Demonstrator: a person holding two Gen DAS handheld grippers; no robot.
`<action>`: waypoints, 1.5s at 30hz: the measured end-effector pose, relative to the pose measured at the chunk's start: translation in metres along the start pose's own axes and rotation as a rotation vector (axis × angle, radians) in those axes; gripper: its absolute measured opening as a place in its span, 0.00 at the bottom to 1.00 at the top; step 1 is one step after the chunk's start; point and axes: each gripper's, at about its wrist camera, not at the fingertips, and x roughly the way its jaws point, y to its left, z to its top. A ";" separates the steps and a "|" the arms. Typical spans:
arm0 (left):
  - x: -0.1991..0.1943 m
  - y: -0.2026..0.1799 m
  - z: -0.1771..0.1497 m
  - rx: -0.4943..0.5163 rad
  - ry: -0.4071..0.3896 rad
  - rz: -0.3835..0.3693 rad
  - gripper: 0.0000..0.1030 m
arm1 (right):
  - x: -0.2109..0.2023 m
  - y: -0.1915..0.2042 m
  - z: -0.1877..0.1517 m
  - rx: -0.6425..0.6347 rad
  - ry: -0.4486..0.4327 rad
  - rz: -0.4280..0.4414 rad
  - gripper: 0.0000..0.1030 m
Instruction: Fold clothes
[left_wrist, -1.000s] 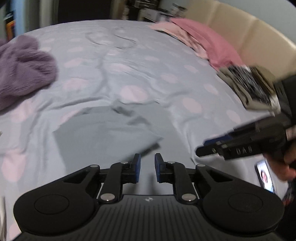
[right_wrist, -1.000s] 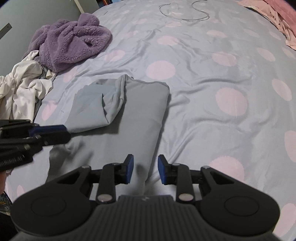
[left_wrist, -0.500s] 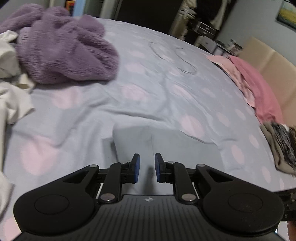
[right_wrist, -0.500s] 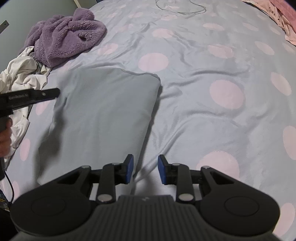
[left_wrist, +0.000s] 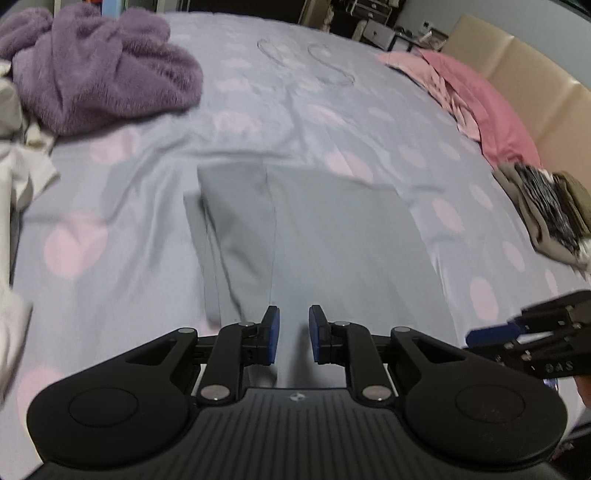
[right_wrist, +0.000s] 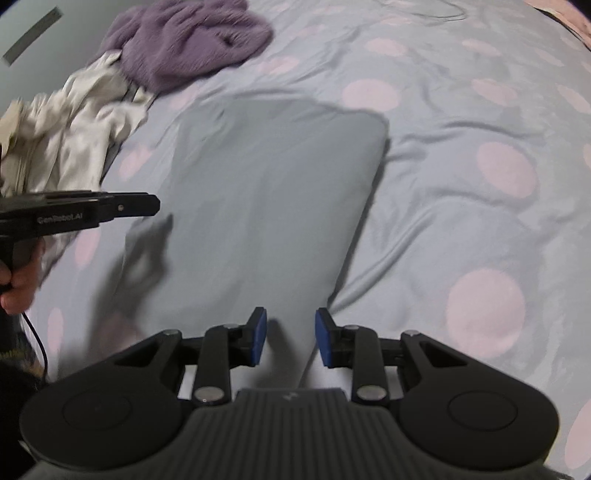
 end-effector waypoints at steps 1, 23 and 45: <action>-0.003 0.002 -0.007 -0.007 0.010 -0.003 0.24 | 0.002 0.000 -0.005 -0.001 0.013 -0.004 0.33; -0.005 0.026 -0.060 -0.064 0.137 0.031 0.00 | 0.007 0.028 -0.068 -0.194 0.042 -0.088 0.00; -0.022 -0.002 -0.001 0.003 -0.049 0.080 0.50 | -0.013 -0.002 -0.005 0.081 -0.146 -0.036 0.42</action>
